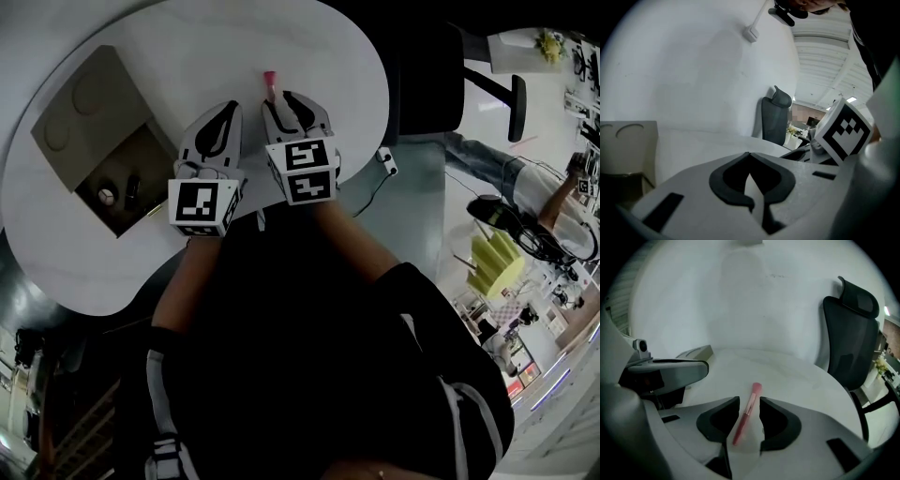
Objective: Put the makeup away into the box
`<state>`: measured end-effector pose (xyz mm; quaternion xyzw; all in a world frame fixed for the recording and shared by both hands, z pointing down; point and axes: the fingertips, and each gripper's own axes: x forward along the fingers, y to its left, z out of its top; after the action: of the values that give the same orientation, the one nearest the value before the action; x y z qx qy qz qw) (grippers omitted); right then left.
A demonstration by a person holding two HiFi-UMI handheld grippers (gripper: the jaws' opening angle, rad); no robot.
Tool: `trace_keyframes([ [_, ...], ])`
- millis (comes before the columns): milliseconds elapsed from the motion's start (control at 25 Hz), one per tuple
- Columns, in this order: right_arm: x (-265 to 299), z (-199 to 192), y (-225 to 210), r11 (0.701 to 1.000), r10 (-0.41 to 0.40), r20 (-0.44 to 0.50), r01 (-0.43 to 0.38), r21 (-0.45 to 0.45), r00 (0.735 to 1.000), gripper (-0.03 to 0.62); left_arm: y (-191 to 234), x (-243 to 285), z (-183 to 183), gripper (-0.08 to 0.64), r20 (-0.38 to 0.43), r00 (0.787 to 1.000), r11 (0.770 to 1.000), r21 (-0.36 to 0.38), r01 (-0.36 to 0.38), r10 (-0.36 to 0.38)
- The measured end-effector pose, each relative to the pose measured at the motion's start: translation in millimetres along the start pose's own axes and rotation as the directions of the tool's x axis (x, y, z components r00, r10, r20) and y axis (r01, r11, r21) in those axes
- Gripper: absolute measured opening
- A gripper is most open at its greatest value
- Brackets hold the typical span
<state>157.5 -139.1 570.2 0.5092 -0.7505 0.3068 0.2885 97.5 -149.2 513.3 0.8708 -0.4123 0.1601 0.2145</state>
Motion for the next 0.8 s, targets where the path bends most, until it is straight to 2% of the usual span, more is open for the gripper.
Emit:
trace_keyframes([
  [240, 7.3, -9.9, 3.1, 1.000, -0.025, -0.065, 0.025, 0.008, 0.998, 0.148, 4.6, -5.8, 0.8, 0.006, -0.001, 1.000, 1.000, 0.000, 0.002, -0.002],
  [320, 10.2, -13.3, -0.8, 0.999, -0.046, -0.075, 0.046, 0.003, 0.996, 0.124, 5.4, -6.1, -1.1, 0.006, 0.003, 1.000, 1.000, -0.002, 0.001, -0.001],
  [440, 11.0, -15.9, -4.1, 0.997, -0.081, -0.078, 0.080, -0.014, 0.994, 0.071, 6.4, -11.7, -2.4, 0.006, 0.008, 1.000, 1.000, -0.002, -0.002, 0.002],
  [800, 7.5, -13.0, -3.8, 0.994, -0.098, -0.054, 0.100, 0.036, 0.994, 0.063, 10.6, -38.5, 6.6, 0.006, 0.048, 0.998, 1.000, -0.005, -0.027, 0.027],
])
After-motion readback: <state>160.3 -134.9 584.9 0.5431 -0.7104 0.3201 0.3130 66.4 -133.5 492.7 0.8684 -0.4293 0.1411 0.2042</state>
